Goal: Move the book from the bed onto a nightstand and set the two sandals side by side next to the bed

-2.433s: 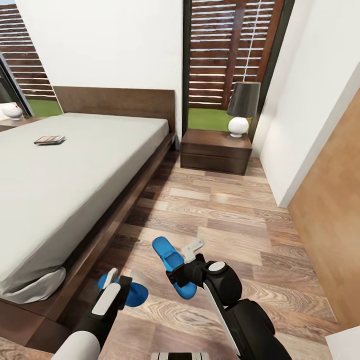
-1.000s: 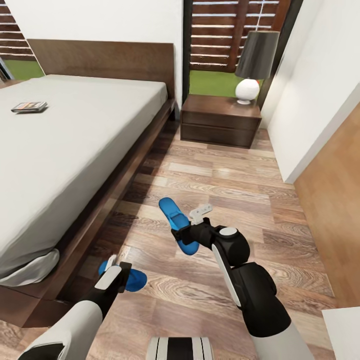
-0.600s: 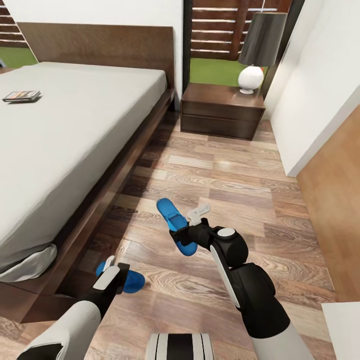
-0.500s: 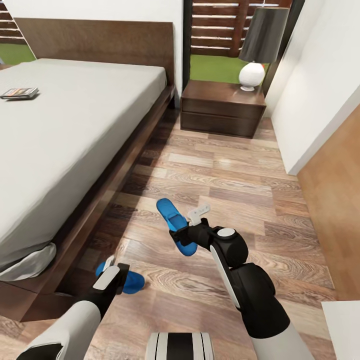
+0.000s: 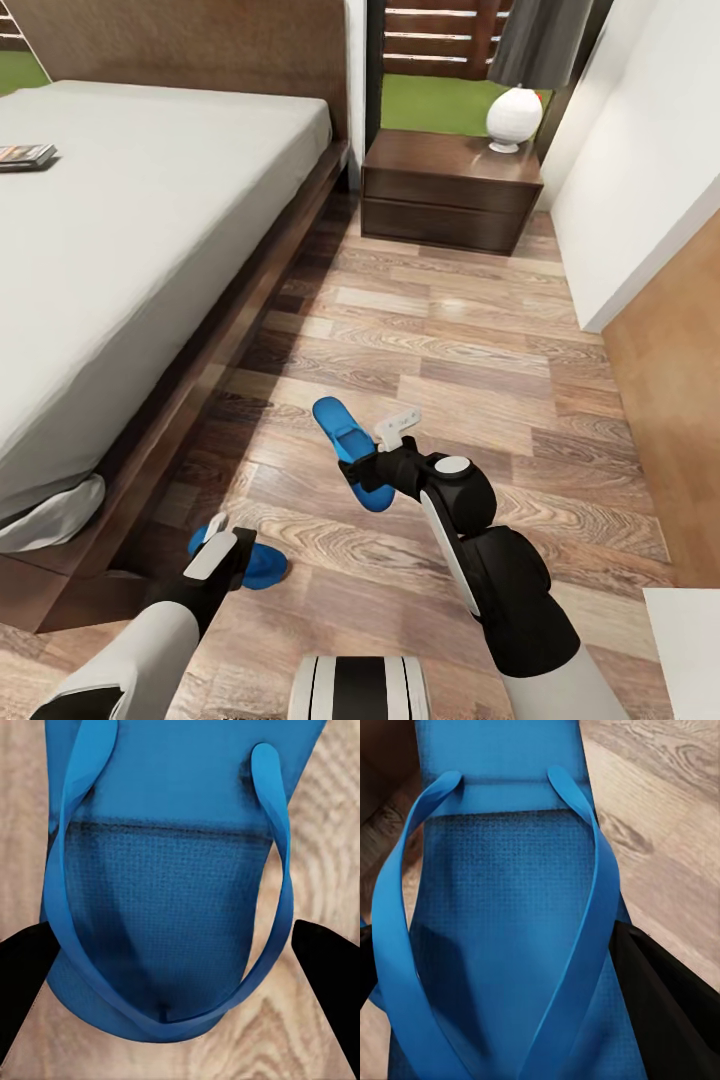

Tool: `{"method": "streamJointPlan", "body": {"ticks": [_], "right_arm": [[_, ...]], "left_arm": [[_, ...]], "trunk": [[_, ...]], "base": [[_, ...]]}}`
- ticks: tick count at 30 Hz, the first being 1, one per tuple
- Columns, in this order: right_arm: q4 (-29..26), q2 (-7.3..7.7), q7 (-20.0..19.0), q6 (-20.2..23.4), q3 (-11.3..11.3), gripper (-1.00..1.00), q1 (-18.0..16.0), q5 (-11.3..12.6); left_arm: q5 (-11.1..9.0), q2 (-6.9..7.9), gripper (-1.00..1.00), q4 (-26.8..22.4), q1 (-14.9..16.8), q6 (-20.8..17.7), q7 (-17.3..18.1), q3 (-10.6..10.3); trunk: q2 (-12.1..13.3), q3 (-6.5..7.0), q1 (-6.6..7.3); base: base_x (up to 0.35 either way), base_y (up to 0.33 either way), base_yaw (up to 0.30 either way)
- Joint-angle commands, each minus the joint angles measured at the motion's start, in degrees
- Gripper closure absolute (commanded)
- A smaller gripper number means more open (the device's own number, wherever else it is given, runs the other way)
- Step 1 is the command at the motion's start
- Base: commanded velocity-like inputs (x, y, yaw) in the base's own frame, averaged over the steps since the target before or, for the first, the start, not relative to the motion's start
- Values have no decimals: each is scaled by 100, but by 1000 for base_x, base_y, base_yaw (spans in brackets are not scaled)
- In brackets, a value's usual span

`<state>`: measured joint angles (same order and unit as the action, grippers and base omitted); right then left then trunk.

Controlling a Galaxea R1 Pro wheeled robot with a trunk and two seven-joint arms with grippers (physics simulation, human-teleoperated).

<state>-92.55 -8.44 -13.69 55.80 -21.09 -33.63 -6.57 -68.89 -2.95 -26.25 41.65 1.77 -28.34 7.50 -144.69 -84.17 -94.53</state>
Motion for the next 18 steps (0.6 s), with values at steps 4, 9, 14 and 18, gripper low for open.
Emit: {"method": "streamJointPlan", "body": {"ticks": [4, 9, 14, 18], "right_arm": [[-5, -1, -39, 21, 0, 100, -3, -55], [-6, 0, -38, 20, 0, 100, -3, -55], [-5, 0, -39, 16, -5, 100, -3, -55], [-5, 4, -38, 11, -7, 100, -3, -55]], "left_arm": [[-54, -3, 100, -11, 1, 17, -11, 14], [-54, -4, 100, -19, 1, 17, -18, 15], [-60, 3, 100, -45, -10, -9, -14, 26], [-70, 23, 100, -68, -19, -41, 0, 45]], "trunk": [[-4, -49, -4], [-4, -49, -4], [-6, -71, -6], [-10, -137, -14]], "base": [[0, 0, 0], [0, 0, 0], [0, 0, 0], [0, 0, 0]]}}
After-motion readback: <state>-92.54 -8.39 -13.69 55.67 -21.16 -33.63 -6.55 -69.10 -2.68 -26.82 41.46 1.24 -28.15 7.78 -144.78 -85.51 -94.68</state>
